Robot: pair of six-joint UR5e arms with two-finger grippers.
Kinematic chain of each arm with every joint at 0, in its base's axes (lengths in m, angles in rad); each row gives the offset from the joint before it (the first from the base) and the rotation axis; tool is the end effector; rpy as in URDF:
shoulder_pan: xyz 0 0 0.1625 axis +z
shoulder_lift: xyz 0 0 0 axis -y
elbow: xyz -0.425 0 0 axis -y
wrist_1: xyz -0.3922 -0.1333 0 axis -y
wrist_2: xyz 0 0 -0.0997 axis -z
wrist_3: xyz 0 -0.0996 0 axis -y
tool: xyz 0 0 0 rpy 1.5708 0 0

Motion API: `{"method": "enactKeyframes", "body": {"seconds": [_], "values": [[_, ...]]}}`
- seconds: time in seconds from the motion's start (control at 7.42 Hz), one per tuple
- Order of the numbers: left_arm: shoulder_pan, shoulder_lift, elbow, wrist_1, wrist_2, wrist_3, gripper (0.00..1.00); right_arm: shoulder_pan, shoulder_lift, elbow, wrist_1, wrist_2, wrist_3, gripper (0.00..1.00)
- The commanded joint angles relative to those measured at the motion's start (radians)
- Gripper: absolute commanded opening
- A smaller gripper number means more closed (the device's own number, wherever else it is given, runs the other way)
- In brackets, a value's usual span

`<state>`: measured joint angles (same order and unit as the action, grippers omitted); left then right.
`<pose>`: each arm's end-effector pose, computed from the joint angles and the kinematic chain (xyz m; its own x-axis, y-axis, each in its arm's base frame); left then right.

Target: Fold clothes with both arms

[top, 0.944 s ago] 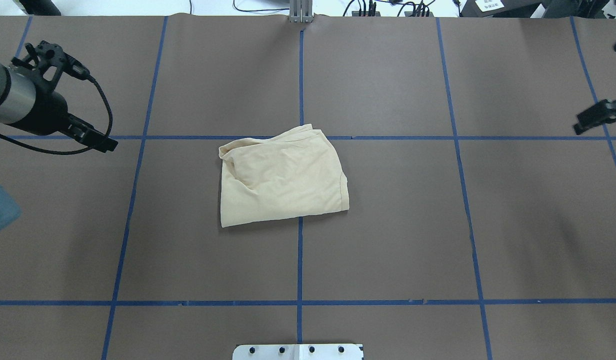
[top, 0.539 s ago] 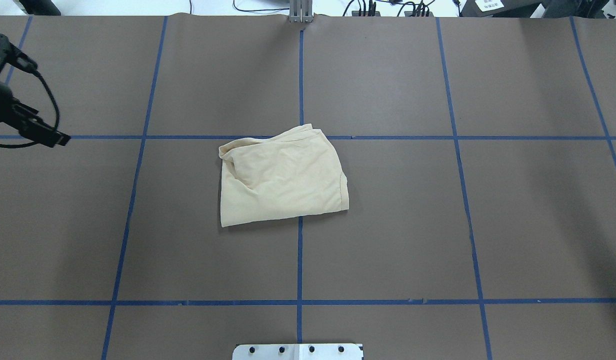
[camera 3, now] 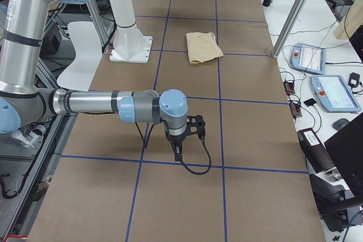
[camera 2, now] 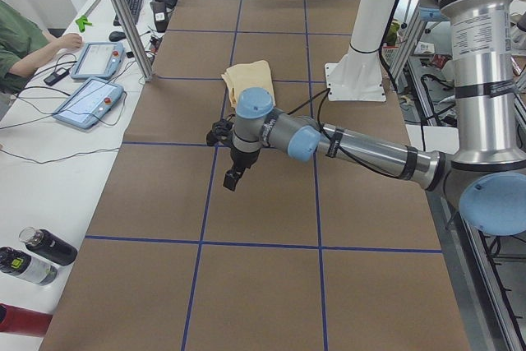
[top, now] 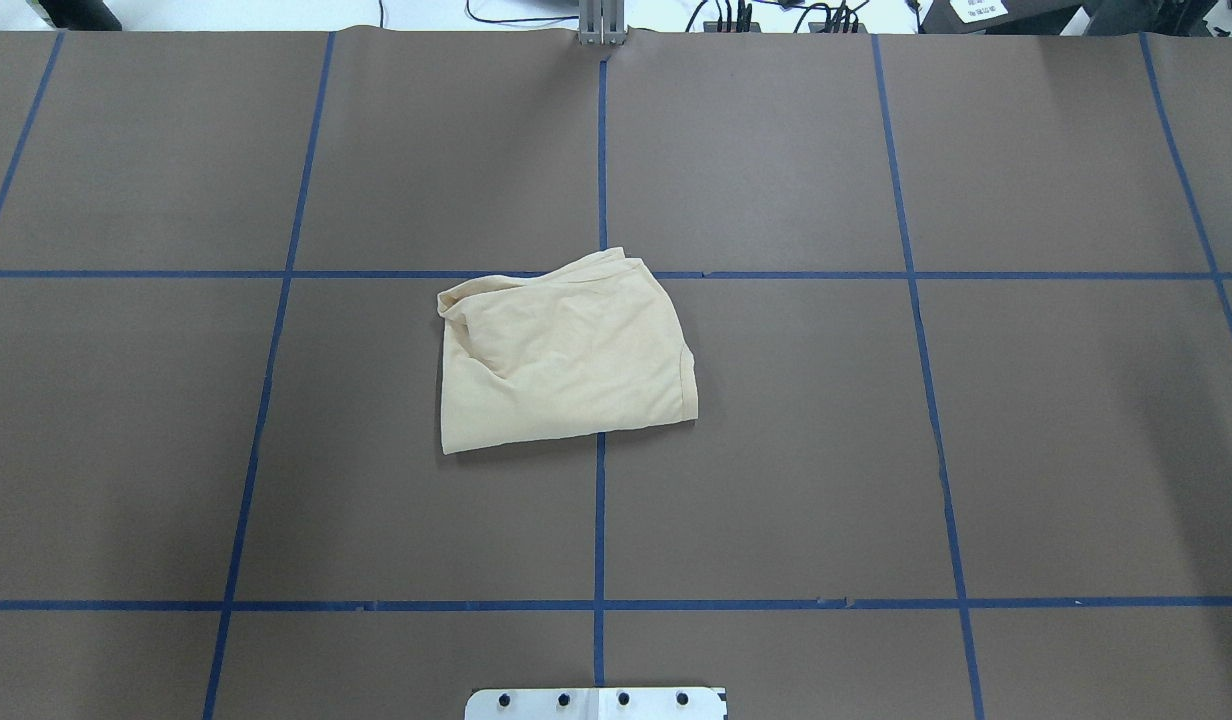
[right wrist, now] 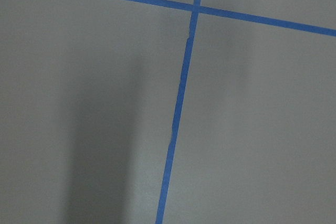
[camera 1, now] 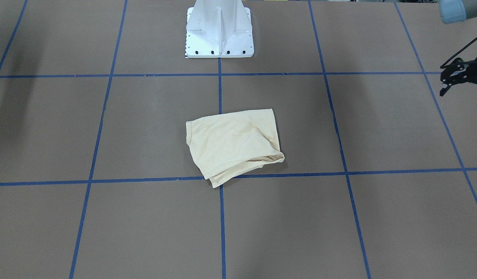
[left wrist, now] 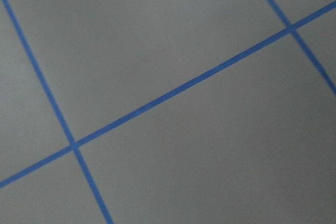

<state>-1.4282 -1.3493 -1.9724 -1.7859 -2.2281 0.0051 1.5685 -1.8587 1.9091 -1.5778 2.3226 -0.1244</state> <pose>-0.0128 -0.4209 0.5412 0.7495 0.3500 -0.5619 -0.1350 0.9118 0.3879 0.0644 -0.3739 0.6186 0.7245 -0.1550 0.6717 0.0929 0.9875 0.1277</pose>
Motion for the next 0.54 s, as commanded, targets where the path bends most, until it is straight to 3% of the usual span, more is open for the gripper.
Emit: {"method": "enactKeyframes", "body": {"seconds": [0.0,0.13,0.4], "values": [[-0.124,0.062,0.045,0.014,-0.001,0.198,1.0,0.001,-0.001,-0.001,0.001,0.0,0.005,1.0],[-0.145,0.059,0.065,0.104,-0.037,0.197,1.0,0.001,-0.001,-0.001,0.001,0.0,0.005,1.0],[-0.143,-0.075,0.069,0.447,-0.061,0.196,1.0,0.001,-0.002,-0.001,0.001,0.0,0.005,1.0]]}}
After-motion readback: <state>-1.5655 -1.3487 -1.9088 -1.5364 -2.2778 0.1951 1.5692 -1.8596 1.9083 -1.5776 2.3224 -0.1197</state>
